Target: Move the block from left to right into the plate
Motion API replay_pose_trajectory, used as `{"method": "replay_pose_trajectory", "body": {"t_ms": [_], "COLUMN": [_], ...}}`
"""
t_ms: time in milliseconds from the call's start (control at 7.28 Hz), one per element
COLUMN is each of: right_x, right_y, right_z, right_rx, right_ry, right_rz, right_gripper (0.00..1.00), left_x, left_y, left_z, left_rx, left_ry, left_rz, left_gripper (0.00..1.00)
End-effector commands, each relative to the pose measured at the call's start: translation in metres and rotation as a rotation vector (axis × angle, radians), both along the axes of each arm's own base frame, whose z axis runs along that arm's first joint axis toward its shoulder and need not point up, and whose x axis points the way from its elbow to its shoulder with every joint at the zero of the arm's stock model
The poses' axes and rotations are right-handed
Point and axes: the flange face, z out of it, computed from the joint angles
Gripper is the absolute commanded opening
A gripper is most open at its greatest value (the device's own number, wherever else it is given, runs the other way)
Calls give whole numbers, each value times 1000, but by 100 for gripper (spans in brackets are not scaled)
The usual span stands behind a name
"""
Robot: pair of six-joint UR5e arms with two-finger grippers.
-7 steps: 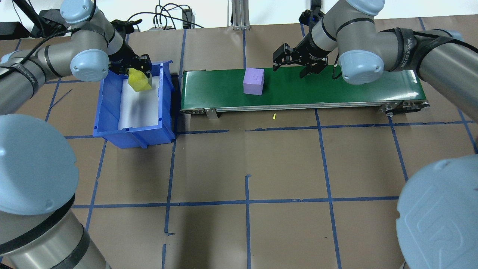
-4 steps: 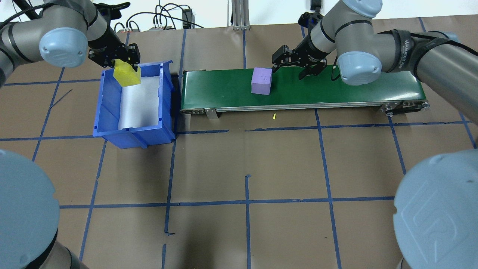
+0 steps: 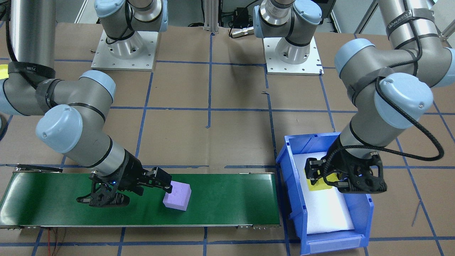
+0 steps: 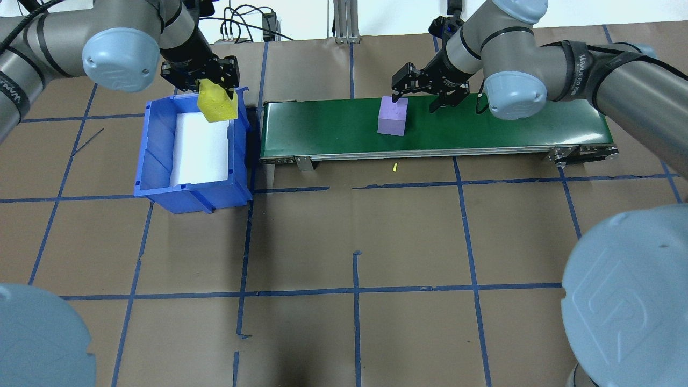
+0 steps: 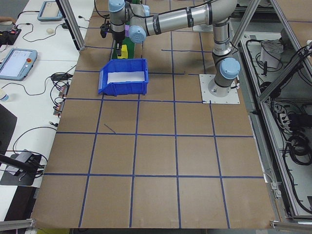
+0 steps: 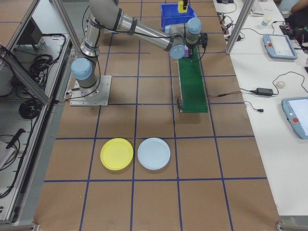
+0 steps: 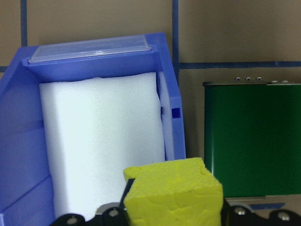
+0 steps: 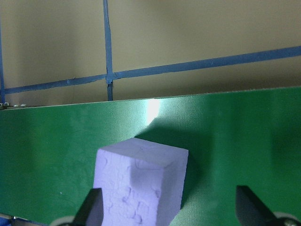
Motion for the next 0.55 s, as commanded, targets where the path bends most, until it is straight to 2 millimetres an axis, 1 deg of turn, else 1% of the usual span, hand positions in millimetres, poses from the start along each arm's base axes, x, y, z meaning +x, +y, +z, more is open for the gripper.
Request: {"method": "replay_pose_trajectory", "body": {"t_ms": [0, 137, 275, 412], "right_x": [0, 0, 0, -1], "right_y": [0, 0, 0, -1], "right_z": [-3, -3, -7, -11], "right_rx": [6, 4, 7, 11], "right_ry": [0, 0, 2, 11], "right_rz": [0, 0, 1, 0], "right_gripper": [100, 100, 100, 99], "left_x": [-76, -80, -83, -91], "left_y": [-10, -12, -15, -19], "left_z": [-44, -62, -77, -89], "left_rx": [-34, -6, 10, -18], "left_ry": [9, 19, 21, 57], "left_rz": [-22, -22, -25, -36], "left_gripper": [31, 32, 32, 37]}}
